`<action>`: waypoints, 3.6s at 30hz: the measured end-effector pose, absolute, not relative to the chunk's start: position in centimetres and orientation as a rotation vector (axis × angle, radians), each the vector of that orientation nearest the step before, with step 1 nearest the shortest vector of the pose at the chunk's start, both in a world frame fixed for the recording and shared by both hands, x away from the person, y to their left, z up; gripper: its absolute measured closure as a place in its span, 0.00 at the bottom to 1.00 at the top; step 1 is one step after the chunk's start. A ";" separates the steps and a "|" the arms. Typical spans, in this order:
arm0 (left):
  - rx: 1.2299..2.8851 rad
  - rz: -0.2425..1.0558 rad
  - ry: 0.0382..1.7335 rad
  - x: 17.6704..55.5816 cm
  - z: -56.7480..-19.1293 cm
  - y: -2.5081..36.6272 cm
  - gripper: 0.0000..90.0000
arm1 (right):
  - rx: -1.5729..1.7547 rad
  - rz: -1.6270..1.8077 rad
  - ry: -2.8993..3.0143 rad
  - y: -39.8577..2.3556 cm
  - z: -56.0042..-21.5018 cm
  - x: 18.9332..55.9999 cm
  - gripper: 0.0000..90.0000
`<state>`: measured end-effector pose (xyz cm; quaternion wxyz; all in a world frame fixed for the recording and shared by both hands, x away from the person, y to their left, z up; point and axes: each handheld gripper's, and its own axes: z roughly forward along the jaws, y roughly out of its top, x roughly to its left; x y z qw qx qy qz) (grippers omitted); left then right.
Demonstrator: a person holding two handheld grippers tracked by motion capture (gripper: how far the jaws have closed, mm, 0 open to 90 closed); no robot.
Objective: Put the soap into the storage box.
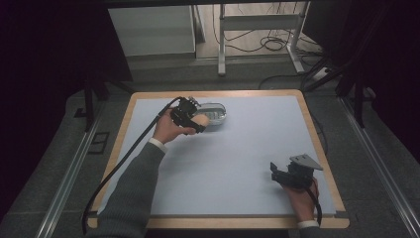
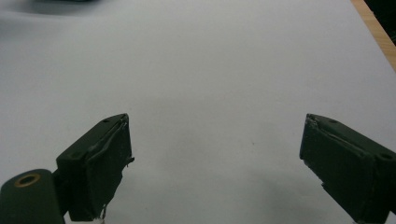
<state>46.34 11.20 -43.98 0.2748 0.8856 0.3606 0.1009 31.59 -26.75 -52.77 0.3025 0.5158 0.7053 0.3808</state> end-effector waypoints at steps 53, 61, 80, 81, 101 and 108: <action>2.464 0.232 0.946 53.3 -44.2 7.3 0.36 | 1.381 1.019 1.870 -26.8 -52.8 31.7 0.10; 2.478 0.216 0.952 54.7 -44.7 7.0 0.36 | 1.382 1.017 1.873 -26.8 -52.8 31.7 0.10; 2.476 0.228 0.922 54.4 -45.0 6.5 0.30 | 1.377 1.010 1.879 -26.7 -52.8 31.7 0.10; 2.487 0.241 0.912 54.0 -44.8 6.5 0.27 | 1.377 1.010 1.879 -26.7 -52.8 31.7 0.10; 2.374 0.288 0.880 47.1 -43.4 9.7 0.24 | 1.366 0.993 1.878 -26.6 -52.8 31.7 0.10; 2.272 0.253 0.911 43.6 -44.1 12.1 0.21 | 1.364 0.992 1.876 -26.6 -52.8 31.7 0.10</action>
